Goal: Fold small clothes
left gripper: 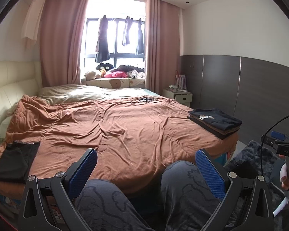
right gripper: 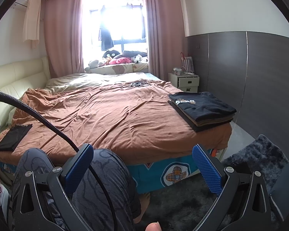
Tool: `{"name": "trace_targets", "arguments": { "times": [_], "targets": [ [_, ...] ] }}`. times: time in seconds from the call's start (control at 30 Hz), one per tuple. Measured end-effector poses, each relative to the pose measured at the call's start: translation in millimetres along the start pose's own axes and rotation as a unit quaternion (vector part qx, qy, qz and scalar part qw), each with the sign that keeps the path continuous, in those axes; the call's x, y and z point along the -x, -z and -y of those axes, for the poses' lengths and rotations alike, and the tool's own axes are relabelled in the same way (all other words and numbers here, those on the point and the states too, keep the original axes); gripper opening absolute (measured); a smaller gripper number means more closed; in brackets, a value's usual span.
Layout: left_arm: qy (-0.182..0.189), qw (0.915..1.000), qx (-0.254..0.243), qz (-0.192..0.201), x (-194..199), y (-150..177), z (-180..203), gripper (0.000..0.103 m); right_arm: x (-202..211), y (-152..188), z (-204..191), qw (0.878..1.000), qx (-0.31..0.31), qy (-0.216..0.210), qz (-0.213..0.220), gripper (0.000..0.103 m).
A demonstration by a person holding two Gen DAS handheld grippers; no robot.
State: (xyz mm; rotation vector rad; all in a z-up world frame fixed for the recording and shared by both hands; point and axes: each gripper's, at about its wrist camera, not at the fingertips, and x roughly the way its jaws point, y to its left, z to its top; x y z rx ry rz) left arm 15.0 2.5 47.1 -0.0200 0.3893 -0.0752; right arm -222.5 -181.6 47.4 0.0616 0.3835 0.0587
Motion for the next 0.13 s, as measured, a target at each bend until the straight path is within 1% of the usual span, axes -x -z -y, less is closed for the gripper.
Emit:
{"name": "trace_targets", "arguments": {
  "times": [0.13],
  "targets": [
    [0.000,1.0000,0.001,0.003,5.2,1.2,-0.2,0.103,2.4,0.9,3.2,1.000,-0.002,0.001,-0.001,0.103]
  ]
}}
